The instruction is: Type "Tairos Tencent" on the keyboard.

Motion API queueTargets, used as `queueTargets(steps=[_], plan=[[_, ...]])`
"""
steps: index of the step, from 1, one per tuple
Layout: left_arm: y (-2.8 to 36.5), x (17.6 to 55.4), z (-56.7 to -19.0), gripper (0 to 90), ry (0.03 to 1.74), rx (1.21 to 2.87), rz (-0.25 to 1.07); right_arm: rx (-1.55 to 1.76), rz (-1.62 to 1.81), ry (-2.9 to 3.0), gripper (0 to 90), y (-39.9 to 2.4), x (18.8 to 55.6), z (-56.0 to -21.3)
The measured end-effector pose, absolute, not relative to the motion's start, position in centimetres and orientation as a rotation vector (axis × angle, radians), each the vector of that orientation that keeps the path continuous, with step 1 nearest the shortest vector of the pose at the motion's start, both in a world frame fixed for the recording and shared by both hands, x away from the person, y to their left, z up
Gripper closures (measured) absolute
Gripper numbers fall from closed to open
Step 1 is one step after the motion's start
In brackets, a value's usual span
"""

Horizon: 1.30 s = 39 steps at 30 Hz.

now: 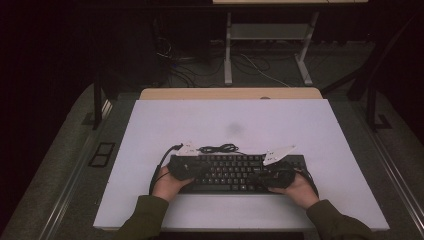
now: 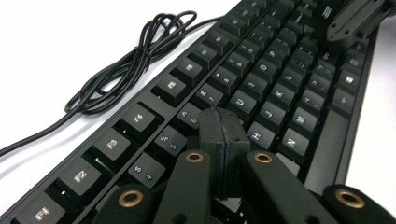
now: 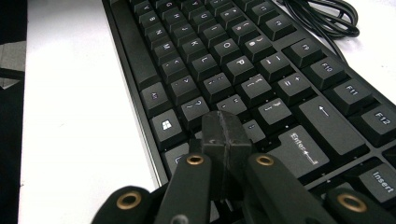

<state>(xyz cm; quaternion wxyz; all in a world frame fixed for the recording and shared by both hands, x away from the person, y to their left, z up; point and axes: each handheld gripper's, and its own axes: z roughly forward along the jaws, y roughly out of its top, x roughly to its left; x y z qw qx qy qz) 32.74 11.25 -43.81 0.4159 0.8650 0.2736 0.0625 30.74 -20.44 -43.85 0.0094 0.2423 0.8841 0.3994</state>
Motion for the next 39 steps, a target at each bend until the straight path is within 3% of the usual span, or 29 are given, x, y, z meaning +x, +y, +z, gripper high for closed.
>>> queueTargets(steps=[39], plan=[[14.6, 30.9, -41.9, 88.8, 0.701, 2.079, 0.172, 0.758, 1.321, 2.716, 89.4, -21.0, 30.8, -43.1]])
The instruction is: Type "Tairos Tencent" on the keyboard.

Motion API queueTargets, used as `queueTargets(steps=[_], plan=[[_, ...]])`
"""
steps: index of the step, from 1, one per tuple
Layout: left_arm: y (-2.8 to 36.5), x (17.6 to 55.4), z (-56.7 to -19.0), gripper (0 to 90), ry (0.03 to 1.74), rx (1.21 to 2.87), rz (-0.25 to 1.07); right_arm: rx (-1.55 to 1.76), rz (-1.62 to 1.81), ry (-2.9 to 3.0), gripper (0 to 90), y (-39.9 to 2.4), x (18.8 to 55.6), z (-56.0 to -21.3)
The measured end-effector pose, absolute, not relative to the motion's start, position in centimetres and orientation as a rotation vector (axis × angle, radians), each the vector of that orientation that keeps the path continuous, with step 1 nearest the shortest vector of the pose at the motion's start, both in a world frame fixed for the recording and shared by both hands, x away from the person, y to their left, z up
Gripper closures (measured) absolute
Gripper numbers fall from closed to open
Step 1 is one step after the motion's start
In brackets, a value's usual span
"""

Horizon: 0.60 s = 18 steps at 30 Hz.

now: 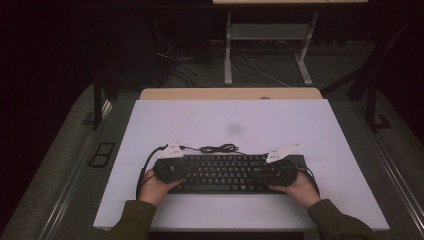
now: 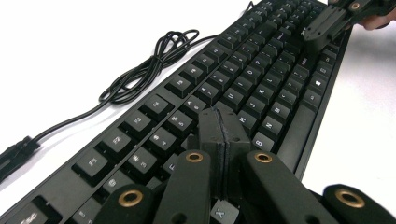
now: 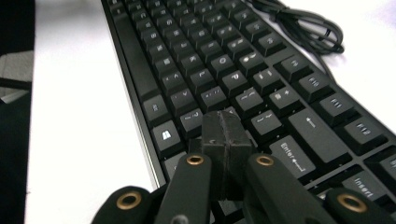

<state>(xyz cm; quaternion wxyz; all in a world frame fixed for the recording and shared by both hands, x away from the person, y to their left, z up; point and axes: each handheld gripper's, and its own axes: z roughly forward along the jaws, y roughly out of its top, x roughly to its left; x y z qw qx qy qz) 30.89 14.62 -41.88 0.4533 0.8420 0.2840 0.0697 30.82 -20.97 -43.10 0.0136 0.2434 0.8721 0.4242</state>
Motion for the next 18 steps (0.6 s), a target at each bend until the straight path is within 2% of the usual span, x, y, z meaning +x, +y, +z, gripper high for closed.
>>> queueTargets(steps=[6, 10, 14, 18], plan=[[15.1, 30.6, -42.1, 88.1, 0.715, 2.071, 0.171, 0.763, 1.348, 2.705, 89.4, -21.2, 30.9, -42.9], [15.4, 30.4, -42.3, 80.3, 0.728, 2.061, 0.180, 0.772, 1.375, 2.696, 88.9, -21.2, 31.0, -42.8], [15.8, 30.2, -42.4, 68.1, 0.751, 2.045, 0.189, 0.801, 1.400, 2.686, 79.1, -21.2, 31.2, -42.7], [16.0, 30.0, -42.7, 56.9, 0.769, 2.048, 0.183, 0.811, 1.431, 2.675, 61.5, -20.8, 31.4, -42.7]])
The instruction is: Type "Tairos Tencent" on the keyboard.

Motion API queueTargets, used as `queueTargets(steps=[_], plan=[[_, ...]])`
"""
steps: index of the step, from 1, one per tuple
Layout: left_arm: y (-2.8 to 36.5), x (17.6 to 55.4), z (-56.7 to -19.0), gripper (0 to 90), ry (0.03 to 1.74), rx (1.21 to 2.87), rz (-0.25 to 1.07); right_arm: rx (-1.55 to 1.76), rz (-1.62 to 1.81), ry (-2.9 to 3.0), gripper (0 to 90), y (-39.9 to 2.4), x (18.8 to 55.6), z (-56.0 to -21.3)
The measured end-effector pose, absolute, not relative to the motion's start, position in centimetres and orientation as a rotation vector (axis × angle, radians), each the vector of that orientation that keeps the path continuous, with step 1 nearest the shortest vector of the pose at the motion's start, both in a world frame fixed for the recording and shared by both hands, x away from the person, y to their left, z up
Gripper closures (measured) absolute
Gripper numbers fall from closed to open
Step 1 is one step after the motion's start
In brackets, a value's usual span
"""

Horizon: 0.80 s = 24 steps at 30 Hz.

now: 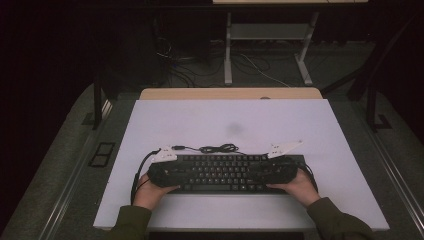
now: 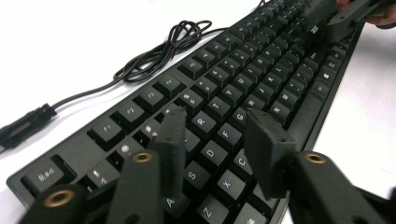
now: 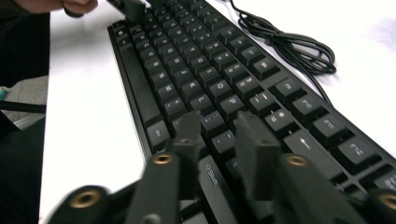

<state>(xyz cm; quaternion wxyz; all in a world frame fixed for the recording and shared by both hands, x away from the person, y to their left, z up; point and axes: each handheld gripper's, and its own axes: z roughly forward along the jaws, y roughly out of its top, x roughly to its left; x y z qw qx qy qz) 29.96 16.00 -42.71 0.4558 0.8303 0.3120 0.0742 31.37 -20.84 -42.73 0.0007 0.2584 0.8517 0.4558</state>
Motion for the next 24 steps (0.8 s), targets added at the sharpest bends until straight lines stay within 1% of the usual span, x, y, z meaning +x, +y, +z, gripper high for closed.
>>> queueTargets(steps=[4, 6, 8, 14, 24], plan=[[16.0, 29.9, -42.8, 52.6, 0.775, 2.044, 0.189, 0.805, 1.440, 2.659, 48.3, -20.2, 31.5, -42.7], [16.1, 29.9, -42.8, 52.6, 0.774, 2.045, 0.190, 0.811, 1.442, 2.649, 43.4, -19.9, 31.5, -42.6], [16.1, 30.0, -42.8, 54.2, 0.775, 2.046, 0.189, 0.810, 1.452, 2.648, 40.6, -19.5, 31.6, -42.6], [16.2, 30.3, -42.9, 66.3, 0.774, 2.043, 0.188, 0.794, 1.476, 2.648, 36.2, -18.1, 32.0, -42.6], [16.3, 30.8, -43.2, 87.1, 0.787, 2.054, 0.177, 0.762, 1.497, 2.651, 34.9, -16.1, 32.5, -42.6]])
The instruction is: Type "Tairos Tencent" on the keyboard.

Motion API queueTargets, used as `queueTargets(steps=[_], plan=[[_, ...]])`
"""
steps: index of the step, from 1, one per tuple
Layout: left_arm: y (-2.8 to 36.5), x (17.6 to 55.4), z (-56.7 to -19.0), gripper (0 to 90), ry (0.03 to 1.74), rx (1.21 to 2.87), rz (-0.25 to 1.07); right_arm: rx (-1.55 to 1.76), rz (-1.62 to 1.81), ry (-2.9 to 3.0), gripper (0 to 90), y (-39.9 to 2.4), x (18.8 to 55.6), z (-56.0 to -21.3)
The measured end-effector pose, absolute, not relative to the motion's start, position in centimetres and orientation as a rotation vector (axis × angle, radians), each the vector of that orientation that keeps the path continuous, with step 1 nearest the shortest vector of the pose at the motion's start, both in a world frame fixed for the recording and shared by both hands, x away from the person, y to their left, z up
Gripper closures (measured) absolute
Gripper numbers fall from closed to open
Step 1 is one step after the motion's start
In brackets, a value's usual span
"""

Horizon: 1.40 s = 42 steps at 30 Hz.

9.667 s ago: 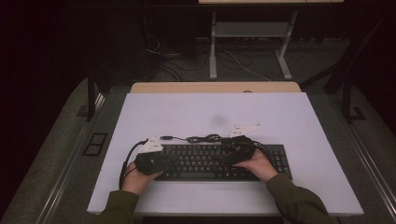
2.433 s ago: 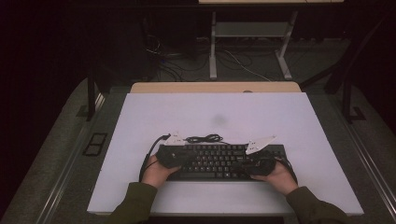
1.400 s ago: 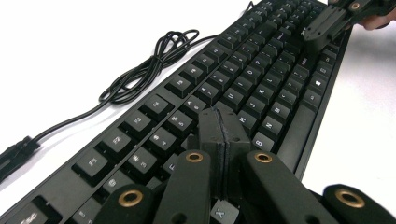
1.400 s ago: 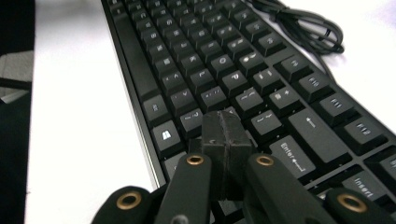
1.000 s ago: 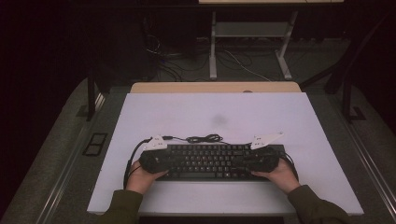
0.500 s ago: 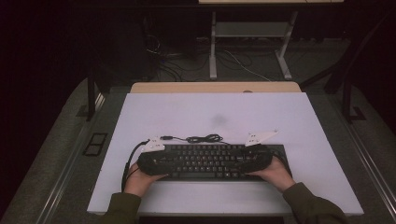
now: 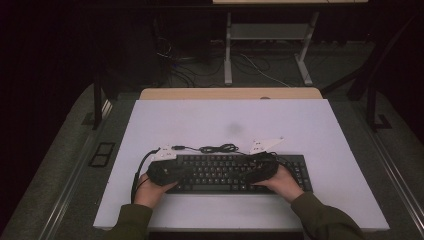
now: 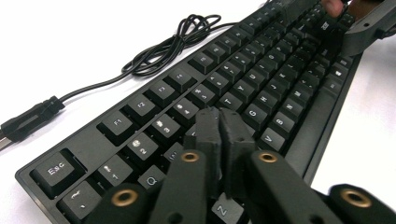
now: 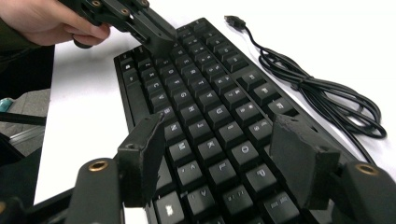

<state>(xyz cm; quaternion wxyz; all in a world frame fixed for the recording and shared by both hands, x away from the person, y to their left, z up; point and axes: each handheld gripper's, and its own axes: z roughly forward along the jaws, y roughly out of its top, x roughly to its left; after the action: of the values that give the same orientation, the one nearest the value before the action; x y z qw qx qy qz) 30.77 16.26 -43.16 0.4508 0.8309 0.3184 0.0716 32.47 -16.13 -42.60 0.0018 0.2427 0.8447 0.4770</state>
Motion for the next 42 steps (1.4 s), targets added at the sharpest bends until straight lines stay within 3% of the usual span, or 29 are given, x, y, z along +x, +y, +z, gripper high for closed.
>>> queueTargets(steps=[42], plan=[[15.1, 32.0, -43.9, 88.5, 0.790, 2.077, 0.179, 0.721, 1.500, 2.666, 33.7, -14.3, 32.7, -42.6]])
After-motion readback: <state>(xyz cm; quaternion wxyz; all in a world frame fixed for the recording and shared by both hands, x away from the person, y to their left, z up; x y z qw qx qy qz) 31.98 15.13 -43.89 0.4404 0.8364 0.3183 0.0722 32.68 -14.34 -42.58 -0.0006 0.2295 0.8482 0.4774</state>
